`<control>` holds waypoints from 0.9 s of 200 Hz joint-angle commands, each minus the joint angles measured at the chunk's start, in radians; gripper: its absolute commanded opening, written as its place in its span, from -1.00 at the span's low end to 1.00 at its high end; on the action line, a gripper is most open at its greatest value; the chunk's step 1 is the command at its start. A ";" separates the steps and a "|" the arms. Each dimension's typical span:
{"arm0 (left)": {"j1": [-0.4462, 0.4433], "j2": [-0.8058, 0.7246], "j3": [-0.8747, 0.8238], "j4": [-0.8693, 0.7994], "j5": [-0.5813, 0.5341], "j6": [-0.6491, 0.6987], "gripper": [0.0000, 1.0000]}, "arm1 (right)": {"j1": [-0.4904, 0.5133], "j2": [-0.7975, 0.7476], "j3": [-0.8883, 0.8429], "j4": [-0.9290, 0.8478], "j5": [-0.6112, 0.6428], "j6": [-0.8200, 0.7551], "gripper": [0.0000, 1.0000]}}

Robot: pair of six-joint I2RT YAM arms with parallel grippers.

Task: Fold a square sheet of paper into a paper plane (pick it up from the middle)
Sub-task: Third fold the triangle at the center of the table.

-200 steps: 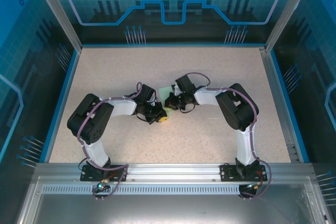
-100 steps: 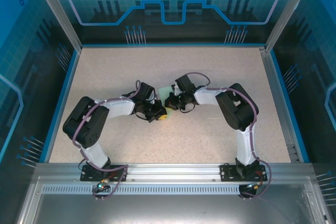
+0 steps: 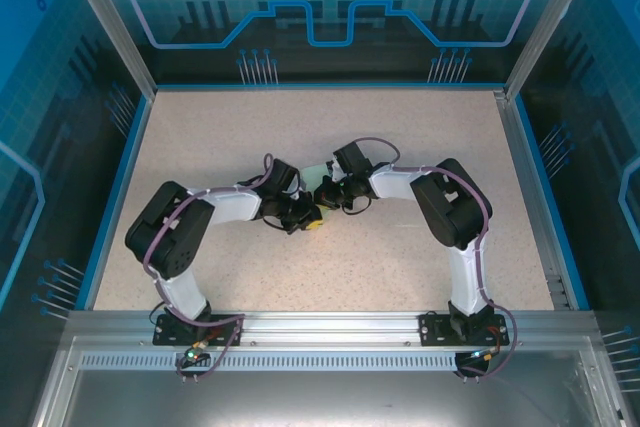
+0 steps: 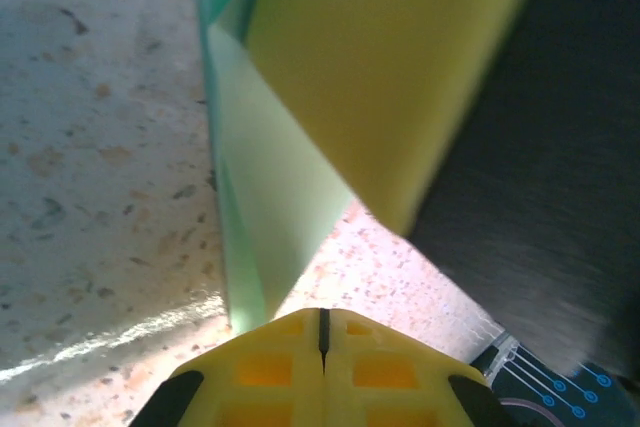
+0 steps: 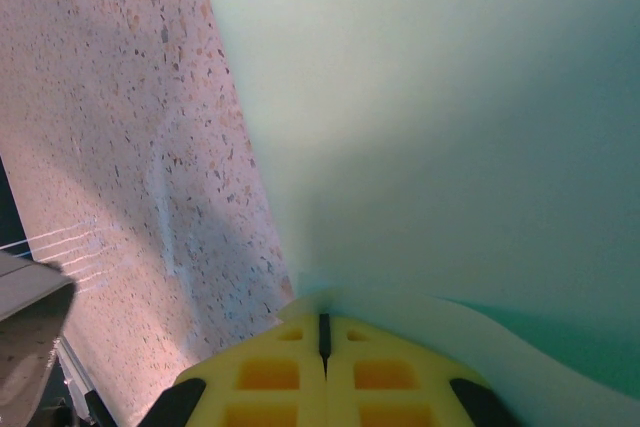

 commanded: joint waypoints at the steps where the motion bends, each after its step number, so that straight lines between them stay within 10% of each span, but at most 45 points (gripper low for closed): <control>1: -0.006 0.025 0.037 0.021 0.022 0.013 -0.92 | -0.010 0.048 -0.001 -0.060 0.041 -0.001 -1.00; 180: -0.017 0.064 0.067 -0.073 -0.055 0.035 -0.91 | -0.012 0.048 -0.004 -0.065 0.044 -0.004 -1.00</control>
